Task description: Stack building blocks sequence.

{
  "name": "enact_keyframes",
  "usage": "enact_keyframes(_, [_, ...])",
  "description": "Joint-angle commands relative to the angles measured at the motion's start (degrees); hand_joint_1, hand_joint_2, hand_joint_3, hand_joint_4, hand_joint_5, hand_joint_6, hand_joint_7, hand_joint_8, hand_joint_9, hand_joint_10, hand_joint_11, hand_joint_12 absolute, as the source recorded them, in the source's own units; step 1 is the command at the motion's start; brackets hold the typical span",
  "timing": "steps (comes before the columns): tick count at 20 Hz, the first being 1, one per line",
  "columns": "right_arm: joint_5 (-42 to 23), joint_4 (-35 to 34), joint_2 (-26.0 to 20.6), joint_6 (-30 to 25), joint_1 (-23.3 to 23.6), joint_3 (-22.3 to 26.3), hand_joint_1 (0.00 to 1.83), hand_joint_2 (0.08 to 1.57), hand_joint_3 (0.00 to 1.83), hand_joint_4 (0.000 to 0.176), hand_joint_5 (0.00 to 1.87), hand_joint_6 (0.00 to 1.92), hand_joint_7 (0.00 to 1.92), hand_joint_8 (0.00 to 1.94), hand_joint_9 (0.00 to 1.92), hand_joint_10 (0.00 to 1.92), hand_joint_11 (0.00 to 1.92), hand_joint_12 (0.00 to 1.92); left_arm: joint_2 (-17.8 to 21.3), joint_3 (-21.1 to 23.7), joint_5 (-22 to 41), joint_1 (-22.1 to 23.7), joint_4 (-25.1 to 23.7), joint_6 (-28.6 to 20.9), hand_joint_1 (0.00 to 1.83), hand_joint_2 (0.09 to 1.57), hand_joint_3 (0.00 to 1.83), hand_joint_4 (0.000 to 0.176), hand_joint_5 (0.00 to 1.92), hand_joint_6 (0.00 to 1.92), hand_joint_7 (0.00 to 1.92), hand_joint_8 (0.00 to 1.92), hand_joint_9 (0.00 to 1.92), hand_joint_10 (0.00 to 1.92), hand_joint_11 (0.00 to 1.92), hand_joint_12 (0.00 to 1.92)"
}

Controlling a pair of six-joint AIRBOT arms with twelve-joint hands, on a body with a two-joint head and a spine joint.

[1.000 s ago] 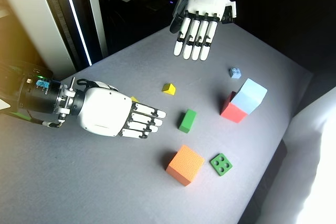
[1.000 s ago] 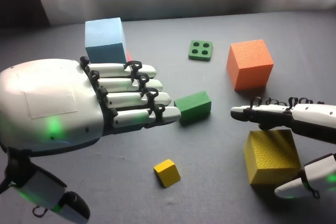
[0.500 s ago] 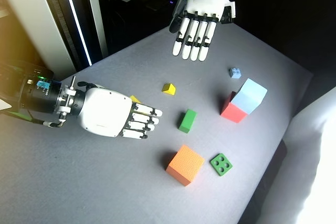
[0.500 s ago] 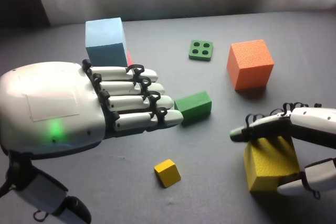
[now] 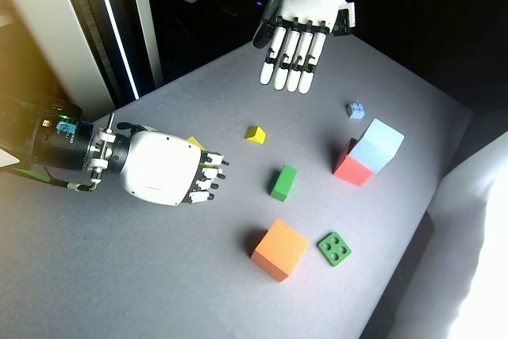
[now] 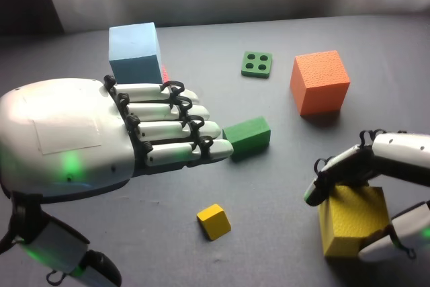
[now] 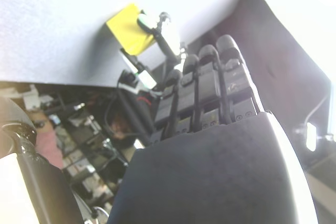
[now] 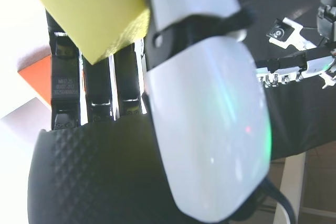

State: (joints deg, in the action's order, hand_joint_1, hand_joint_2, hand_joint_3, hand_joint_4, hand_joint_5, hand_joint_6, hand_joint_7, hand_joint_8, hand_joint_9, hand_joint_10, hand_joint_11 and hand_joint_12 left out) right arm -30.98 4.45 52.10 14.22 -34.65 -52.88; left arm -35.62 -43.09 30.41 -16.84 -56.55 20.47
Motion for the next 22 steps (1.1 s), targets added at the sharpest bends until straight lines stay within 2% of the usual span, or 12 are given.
enact_keyframes(1, [-6.9,-0.6,-1.2,-0.3,1.3,-0.1,1.5,1.07,0.0,0.0,0.93,0.91,1.09,0.63,1.1,0.83,0.84,1.51,0.3,0.1,4.0,0.6,2.0,-0.2,0.56,0.82,0.0,0.0,0.03,0.0,0.08,0.0,0.08,0.0,0.0,0.22])
enact_keyframes(5, [-7.1,0.2,-3.7,-0.3,6.4,-0.2,1.49,1.08,0.0,0.0,0.93,0.98,1.1,0.61,1.03,0.88,0.86,1.5,0.3,0.1,4.0,0.6,1.9,-0.3,0.56,0.85,0.01,0.0,0.02,0.0,0.07,0.0,0.07,0.0,0.0,0.18])
enact_keyframes(7, [-6.7,1.8,-4.3,-0.2,8.8,-0.7,1.49,1.07,0.0,0.0,0.94,0.92,1.13,0.54,1.07,0.86,0.87,1.49,0.3,0.1,3.9,0.5,1.9,-0.3,0.55,0.83,0.0,0.0,0.04,0.0,0.09,0.0,0.09,0.0,0.0,0.26])
enact_keyframes(11, [-0.1,2.6,-4.3,0.2,16.5,-2.4,1.49,1.07,0.0,0.0,0.94,0.94,1.15,0.54,1.06,0.82,0.87,1.48,0.3,0.2,3.9,0.4,1.8,-0.3,0.54,0.84,0.0,0.0,0.0,0.0,0.06,0.0,0.06,0.0,0.0,0.12])
enact_keyframes(12, [2.7,5.1,-4.1,0.1,19.6,-3.4,1.41,1.06,0.0,0.0,0.98,0.95,1.19,0.53,1.04,0.94,0.87,1.1,0.3,0.2,3.9,0.5,1.7,-0.3,0.52,0.83,0.0,0.0,0.03,0.01,0.09,0.01,0.09,0.0,0.0,0.21])
enact_keyframes(13, [4.3,6.0,-3.8,-0.3,21.1,-4.0,1.48,1.06,0.0,0.0,0.94,0.95,1.17,0.52,1.05,0.85,0.88,1.39,0.3,0.2,3.8,0.5,1.7,-0.3,0.53,0.83,0.0,0.0,0.03,0.0,0.09,0.0,0.08,0.0,0.0,0.17])
enact_keyframes(15, [8.1,9.2,-2.1,-3.2,25.3,-6.7,1.49,1.06,0.0,0.0,0.95,0.93,1.18,0.5,1.06,0.82,0.9,1.44,0.3,0.3,3.8,0.4,1.6,-0.3,0.53,0.81,0.0,0.0,0.05,0.0,0.11,0.0,0.11,0.0,0.0,0.23])
enact_keyframes(17, [11.1,12.3,-0.4,-6.1,28.7,-9.0,1.49,1.07,0.0,0.0,0.9,0.98,1.12,0.61,1.05,0.85,0.87,1.49,0.3,0.3,3.7,0.4,1.6,-0.3,0.5,0.83,0.0,0.0,0.03,0.0,0.1,0.01,0.09,0.01,0.0,0.18])
enact_keyframes(18, [12.1,13.0,0.2,-6.5,29.9,-9.7,1.41,1.07,0.0,0.0,0.92,1.02,1.14,0.63,1.05,0.94,0.88,1.1,0.3,0.3,3.7,0.4,1.6,-0.3,0.51,0.83,0.0,0.0,0.02,0.0,0.08,0.0,0.07,0.0,0.0,0.18])
enact_keyframes(19, [13.2,14.1,0.7,-7.7,31.4,-10.5,1.41,1.07,0.0,0.0,0.92,1.02,1.14,0.63,1.05,0.94,0.88,1.1,0.3,0.3,3.6,0.4,1.6,-0.3,0.51,0.83,0.0,0.0,0.02,0.0,0.08,0.0,0.07,0.0,0.0,0.18])
enact_keyframes(20, [14.2,14.2,1.5,-8.4,32.6,-11.5,1.49,1.06,0.0,0.0,0.94,0.92,1.16,0.52,1.08,0.83,0.88,1.46,0.3,0.3,3.6,0.4,1.5,-0.3,0.52,0.83,0.0,0.0,0.03,0.0,0.09,0.0,0.08,0.0,0.0,0.21])
enact_keyframes(22, [16.4,14.2,3.1,-8.9,34.8,-13.5,1.5,1.06,0.0,0.0,0.94,0.92,1.17,0.51,1.07,0.83,0.87,1.47,0.3,0.3,3.6,0.4,1.4,-0.3,0.51,0.85,0.01,0.0,0.01,0.0,0.08,0.0,0.07,0.0,0.0,0.18])
